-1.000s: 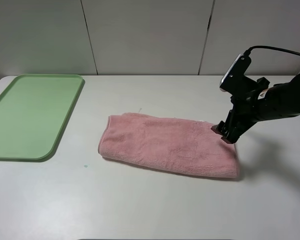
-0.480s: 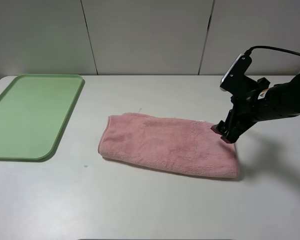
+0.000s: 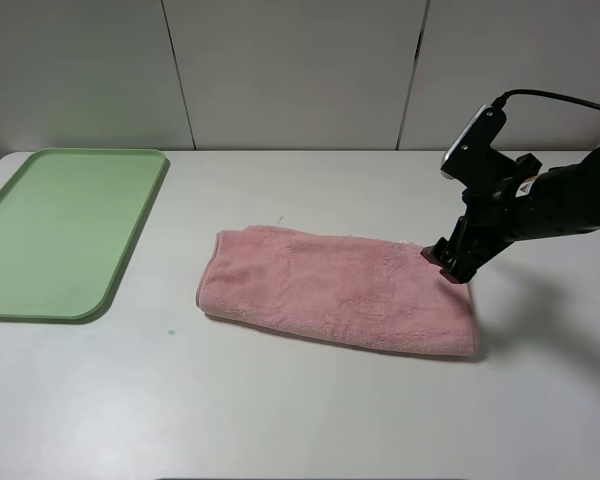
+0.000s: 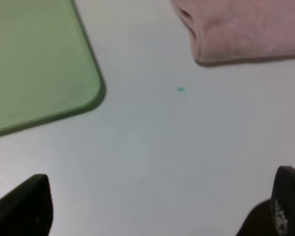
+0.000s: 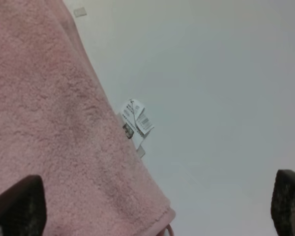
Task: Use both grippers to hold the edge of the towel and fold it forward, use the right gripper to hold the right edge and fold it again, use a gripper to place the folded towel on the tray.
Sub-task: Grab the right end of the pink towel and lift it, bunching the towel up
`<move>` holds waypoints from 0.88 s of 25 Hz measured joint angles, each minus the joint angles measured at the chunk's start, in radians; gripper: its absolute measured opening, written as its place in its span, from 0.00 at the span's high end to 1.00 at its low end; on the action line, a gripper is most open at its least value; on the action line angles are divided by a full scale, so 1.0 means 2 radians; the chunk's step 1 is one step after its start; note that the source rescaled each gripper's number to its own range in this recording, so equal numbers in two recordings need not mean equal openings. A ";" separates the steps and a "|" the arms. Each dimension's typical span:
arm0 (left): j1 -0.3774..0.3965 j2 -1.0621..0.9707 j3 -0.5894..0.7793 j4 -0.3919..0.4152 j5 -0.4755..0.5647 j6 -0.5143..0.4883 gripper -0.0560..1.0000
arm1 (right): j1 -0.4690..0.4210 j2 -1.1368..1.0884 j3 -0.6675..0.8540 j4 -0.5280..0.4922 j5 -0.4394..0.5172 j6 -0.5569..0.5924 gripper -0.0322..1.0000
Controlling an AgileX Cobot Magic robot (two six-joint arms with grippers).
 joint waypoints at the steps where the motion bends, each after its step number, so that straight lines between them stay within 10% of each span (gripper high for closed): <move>1: 0.013 0.000 0.000 -0.002 0.000 0.000 0.11 | 0.000 0.000 0.000 0.004 0.000 0.000 0.00; 22: 0.094 0.000 0.000 -0.005 0.000 0.002 0.11 | 0.000 0.000 0.007 0.208 -0.014 0.118 0.00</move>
